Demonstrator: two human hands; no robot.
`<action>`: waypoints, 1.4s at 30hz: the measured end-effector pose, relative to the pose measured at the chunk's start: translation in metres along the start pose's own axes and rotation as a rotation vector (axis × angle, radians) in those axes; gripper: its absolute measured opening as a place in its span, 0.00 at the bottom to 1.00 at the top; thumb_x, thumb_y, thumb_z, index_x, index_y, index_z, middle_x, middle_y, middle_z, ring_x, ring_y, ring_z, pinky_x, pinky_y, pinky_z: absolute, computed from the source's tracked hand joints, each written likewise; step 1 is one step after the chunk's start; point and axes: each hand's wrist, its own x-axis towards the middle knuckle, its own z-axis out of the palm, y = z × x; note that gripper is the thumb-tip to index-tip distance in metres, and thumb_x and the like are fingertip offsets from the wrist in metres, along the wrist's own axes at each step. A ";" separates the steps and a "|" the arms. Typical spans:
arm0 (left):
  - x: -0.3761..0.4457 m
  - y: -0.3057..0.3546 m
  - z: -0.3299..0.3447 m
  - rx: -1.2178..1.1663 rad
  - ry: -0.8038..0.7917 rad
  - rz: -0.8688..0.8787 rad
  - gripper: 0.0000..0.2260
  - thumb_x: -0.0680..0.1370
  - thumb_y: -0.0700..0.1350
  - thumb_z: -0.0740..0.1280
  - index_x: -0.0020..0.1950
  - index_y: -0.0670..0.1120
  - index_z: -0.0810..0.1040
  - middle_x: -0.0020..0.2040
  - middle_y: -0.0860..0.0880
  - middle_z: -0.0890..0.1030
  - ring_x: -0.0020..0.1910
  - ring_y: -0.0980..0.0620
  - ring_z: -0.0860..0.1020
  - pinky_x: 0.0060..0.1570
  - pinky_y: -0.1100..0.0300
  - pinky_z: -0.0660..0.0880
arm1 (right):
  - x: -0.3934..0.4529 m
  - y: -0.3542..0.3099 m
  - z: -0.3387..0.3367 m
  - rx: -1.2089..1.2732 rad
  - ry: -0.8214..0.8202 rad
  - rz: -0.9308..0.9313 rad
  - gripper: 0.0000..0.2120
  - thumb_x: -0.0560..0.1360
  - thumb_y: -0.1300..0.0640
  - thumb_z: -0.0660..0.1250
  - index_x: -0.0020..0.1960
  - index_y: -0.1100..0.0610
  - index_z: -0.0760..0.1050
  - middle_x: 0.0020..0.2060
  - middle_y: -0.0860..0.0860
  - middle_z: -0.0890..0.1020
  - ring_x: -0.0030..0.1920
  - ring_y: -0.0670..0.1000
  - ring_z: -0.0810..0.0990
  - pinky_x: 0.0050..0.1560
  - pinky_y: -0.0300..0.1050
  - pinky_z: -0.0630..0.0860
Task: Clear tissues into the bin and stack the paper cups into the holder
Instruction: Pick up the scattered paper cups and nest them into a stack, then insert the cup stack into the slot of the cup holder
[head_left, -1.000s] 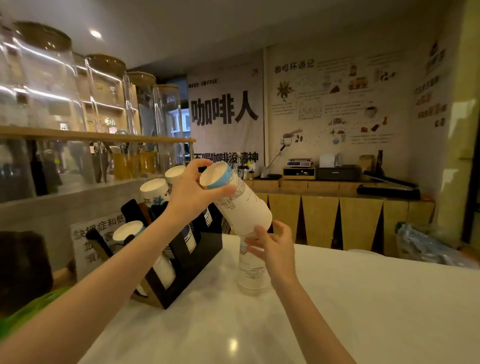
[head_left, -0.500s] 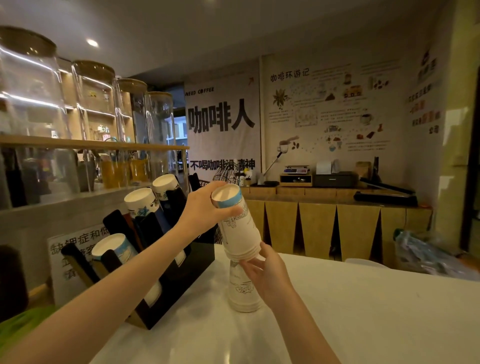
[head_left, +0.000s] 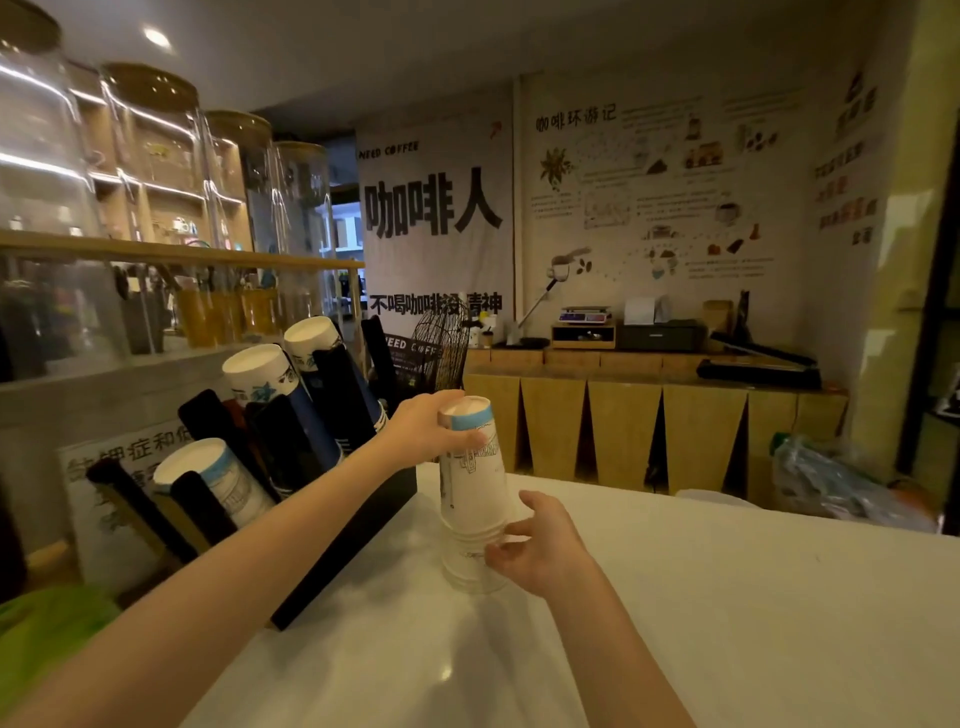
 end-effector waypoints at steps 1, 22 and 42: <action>-0.001 -0.003 0.008 0.010 -0.028 -0.001 0.31 0.69 0.54 0.70 0.68 0.47 0.65 0.63 0.45 0.75 0.58 0.47 0.74 0.53 0.55 0.73 | 0.002 0.003 0.000 -0.083 0.034 -0.001 0.25 0.75 0.54 0.58 0.68 0.64 0.61 0.64 0.63 0.69 0.60 0.61 0.72 0.53 0.53 0.74; -0.066 -0.083 0.116 -0.522 -0.156 -0.224 0.42 0.63 0.55 0.73 0.69 0.60 0.51 0.67 0.54 0.67 0.56 0.60 0.69 0.49 0.69 0.70 | 0.025 0.032 -0.007 -0.389 0.011 -0.236 0.21 0.78 0.47 0.49 0.67 0.53 0.67 0.65 0.58 0.72 0.63 0.59 0.71 0.65 0.57 0.68; -0.140 -0.022 -0.058 0.132 0.596 0.195 0.34 0.66 0.63 0.67 0.68 0.55 0.63 0.61 0.47 0.73 0.59 0.52 0.66 0.56 0.60 0.63 | -0.055 0.055 0.078 0.035 -0.549 -0.445 0.17 0.74 0.45 0.59 0.62 0.44 0.72 0.58 0.54 0.78 0.59 0.57 0.76 0.57 0.55 0.75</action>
